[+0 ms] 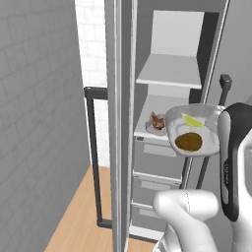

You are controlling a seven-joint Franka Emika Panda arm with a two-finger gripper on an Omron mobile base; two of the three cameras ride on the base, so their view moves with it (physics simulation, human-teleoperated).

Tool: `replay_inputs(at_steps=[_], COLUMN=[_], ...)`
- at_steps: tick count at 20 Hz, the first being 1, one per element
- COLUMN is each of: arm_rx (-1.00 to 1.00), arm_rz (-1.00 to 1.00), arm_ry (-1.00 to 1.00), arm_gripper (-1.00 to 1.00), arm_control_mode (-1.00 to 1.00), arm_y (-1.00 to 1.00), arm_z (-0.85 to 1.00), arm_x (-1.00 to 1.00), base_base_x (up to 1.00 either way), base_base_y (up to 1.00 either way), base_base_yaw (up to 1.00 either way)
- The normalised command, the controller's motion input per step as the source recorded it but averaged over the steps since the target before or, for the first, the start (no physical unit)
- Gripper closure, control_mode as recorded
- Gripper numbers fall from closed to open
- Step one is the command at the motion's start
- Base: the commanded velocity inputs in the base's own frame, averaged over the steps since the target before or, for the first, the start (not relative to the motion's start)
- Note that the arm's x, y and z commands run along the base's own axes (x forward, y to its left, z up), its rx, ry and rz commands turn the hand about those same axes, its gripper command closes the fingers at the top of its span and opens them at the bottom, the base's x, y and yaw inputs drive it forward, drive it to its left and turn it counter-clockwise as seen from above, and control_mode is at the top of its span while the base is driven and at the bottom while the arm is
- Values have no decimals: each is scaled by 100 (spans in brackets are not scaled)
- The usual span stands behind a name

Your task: Take the meat container that has the steak and place it on the second highest rack of the freezer. Then take the vegetable container that has the avocado and lemon wedge and place it on the highest rack of the freezer.

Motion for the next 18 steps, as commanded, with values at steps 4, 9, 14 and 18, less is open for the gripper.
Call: replay_inputs(at_steps=[4, 9, 14, 18], arm_rx=[-2, 0, 2, 11], arm_rz=[-12, -17, -19, -12], arm_ry=[-22, -3, -1, 0], arm_gripper=[100, 100, 100, 100], arm_control_mode=[-100, -100, -100, -100], arm_y=[0, -2, 2, 1], arm_z=[65, 35, 36, 35], arm_x=[19, 74, 98, 68], base_base_x=[0, 0, 0, 0], base_base_y=[0, 0, 0, 0], base_base_yaw=[0, 0, 0, 0])
